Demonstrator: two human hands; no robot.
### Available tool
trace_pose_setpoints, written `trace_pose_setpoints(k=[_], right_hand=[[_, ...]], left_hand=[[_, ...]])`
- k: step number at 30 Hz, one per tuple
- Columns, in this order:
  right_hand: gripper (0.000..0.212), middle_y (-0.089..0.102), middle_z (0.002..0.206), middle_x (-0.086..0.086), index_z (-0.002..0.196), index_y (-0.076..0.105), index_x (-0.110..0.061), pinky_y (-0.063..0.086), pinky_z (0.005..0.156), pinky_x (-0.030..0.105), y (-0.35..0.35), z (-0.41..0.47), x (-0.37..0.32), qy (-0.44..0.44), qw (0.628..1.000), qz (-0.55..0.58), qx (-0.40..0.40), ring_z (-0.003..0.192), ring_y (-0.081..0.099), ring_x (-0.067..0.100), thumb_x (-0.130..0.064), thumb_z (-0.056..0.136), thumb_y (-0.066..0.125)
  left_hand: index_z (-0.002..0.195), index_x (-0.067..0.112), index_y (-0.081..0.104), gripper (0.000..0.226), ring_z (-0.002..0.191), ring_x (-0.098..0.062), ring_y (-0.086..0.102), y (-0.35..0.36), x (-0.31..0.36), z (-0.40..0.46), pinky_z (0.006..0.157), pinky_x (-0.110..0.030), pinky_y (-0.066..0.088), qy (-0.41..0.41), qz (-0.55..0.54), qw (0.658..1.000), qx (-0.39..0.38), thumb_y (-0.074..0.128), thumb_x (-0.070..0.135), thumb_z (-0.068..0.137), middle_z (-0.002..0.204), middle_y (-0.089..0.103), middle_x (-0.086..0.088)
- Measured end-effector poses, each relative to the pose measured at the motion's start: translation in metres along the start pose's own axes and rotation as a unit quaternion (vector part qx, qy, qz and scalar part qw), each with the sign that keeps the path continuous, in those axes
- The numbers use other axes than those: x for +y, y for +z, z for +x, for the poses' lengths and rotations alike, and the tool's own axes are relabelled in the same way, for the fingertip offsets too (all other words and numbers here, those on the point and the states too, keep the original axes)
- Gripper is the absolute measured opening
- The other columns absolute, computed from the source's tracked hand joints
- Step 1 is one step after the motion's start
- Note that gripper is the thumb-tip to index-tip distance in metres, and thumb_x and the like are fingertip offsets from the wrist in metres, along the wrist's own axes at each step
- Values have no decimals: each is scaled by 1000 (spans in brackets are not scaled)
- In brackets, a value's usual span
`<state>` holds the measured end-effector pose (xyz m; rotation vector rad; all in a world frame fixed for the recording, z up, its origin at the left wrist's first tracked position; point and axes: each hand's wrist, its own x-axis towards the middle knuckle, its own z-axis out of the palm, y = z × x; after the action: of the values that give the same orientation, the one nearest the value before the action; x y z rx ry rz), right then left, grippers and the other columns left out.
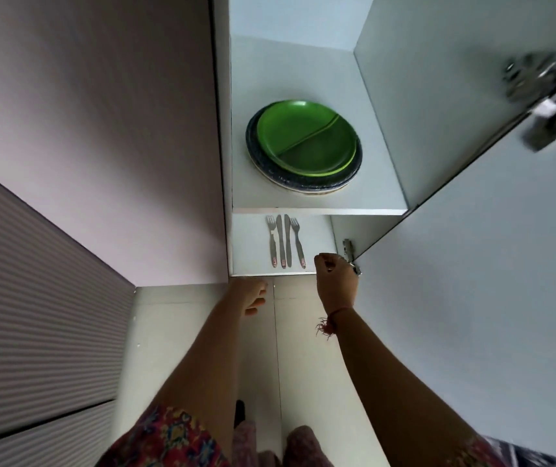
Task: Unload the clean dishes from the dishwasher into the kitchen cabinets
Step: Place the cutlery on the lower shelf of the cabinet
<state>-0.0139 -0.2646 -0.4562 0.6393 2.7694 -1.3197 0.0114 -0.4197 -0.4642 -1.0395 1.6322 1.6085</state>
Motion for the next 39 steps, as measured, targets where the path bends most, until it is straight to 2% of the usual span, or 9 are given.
trace_pose_setpoints(k=[5,9,15,21,24,27,30,34,39], right_hand=[[27,69,101,6,113,63,-9,34,75,14,-77,-57,-52,-10,1000,-12,8,94,63,19,-22,91,58],[27,65,108,10,113,64,-8,47,89,34,-159,-103,-95,-99,992,-60,40,100,61,27,-20,90,61],[25,62,113,12,112,65,-12,47,82,43,-331,-153,-143,-223,936,-220,158,99,59,32,-18,88,59],[37,52,125,24,124,52,2,44,90,50,-446,-153,-146,-171,916,-301,203,111,52,39,-19,94,46],[45,48,130,27,129,44,5,41,95,49,-459,-151,-138,-48,954,-270,124,119,47,42,-27,100,35],[46,59,117,29,117,53,5,46,85,42,-461,-155,-134,29,972,-225,55,106,58,43,-31,103,30],[43,63,109,29,110,58,5,44,77,37,-459,-160,-144,42,974,-220,12,101,61,40,-31,102,36],[43,66,101,25,103,61,3,54,83,44,-436,-180,-165,20,973,-222,-51,94,64,38,-36,99,42],[44,69,96,23,95,68,4,52,75,32,-386,-198,-213,1,982,-176,-71,93,66,35,-38,93,53]], left_hand=[[80,20,57,18,71,-10,56,0,16,-105,65,-23,39,-3,-87,996,-14,50,15,95,82,59,5],[81,19,58,15,71,-10,57,9,24,-199,65,-23,39,-1,-131,991,-22,51,16,94,82,61,4],[93,19,61,5,80,-13,62,42,11,-342,73,-27,45,-32,-202,976,-69,57,18,91,88,66,3],[93,18,59,3,77,-12,61,75,1,-428,72,-26,45,-20,-156,984,-85,57,20,92,88,64,3],[92,18,58,3,78,-12,61,85,-2,-452,71,-25,45,-16,-139,986,-86,56,20,92,89,63,3],[90,18,59,4,85,-15,62,90,-7,-470,80,-28,47,-10,-142,985,-93,56,19,93,91,64,3],[95,17,60,5,85,-15,62,94,-14,-478,82,-31,48,-12,-165,982,-86,56,18,93,92,65,1],[94,15,60,8,74,-15,61,110,-21,-485,66,-27,47,-52,-161,980,-105,53,18,95,85,64,0],[98,6,60,45,70,-22,62,116,8,-481,60,-29,49,-57,-271,942,-189,43,47,97,87,65,-10]])
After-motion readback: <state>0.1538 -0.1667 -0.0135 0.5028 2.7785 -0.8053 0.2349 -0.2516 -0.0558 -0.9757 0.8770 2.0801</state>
